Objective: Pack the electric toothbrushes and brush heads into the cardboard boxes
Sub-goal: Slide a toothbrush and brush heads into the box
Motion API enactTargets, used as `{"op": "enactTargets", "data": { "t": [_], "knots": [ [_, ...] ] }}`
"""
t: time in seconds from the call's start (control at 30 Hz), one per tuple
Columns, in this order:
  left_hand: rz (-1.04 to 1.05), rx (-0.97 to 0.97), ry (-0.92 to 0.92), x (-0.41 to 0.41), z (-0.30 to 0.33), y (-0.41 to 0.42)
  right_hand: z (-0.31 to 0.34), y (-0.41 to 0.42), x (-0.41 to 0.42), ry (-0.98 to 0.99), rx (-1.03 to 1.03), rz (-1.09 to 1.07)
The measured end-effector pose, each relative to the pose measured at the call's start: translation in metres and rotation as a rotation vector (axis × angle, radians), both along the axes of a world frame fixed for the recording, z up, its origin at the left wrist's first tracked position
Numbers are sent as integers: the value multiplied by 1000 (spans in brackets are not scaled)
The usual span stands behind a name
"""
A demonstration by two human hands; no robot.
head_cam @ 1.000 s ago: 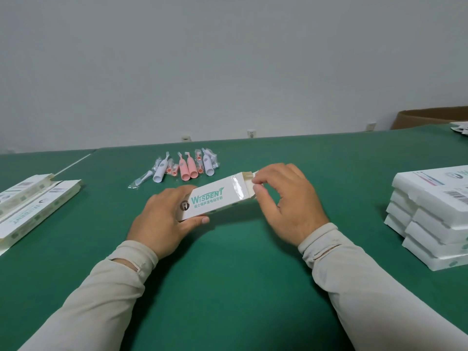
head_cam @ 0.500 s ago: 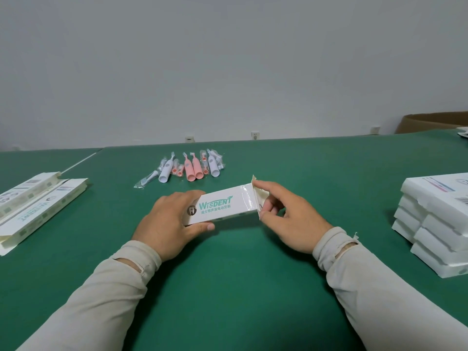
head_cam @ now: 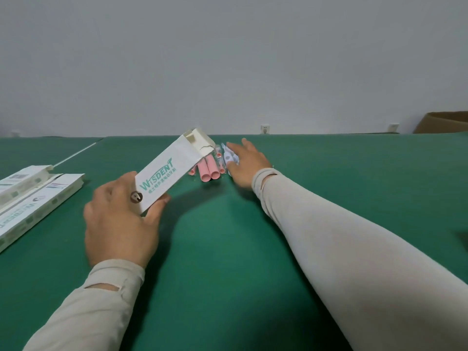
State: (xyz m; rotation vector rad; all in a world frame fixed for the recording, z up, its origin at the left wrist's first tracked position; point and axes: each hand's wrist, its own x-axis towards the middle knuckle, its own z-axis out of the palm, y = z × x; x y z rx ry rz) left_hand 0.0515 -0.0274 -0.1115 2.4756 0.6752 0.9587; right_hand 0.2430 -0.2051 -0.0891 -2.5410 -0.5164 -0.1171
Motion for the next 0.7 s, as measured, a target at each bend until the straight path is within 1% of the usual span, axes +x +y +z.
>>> {"op": "enactTargets", "data": {
  "t": [0.07, 0.2, 0.3, 0.37, 0.43, 0.5, 0.6, 0.7],
  "knots": [
    [8, -9, -8, 1, -2, 1, -3, 11, 19, 15, -53, 2],
    [0, -55, -45, -1, -3, -1, -10, 16, 39, 18, -232, 14],
    [-12, -50, -34, -2, -2, -1, -11, 14, 43, 5, -140, -115],
    [-19, -49, -17, -1, -2, 1, -8, 14, 46, -65, -162, -221],
    [-15, -42, 3, 1, -3, 3, -9, 17, 49, -112, -146, -267],
    [-16, -29, 14, 1, -4, 3, -9, 23, 50, -53, -174, -218],
    [-37, -13, 4, 3, -5, 4, -4, 33, 52, 59, -307, -204],
    [-52, -7, 10, 3, -5, 2, -2, 27, 44, 75, -357, -220]
  ]
}}
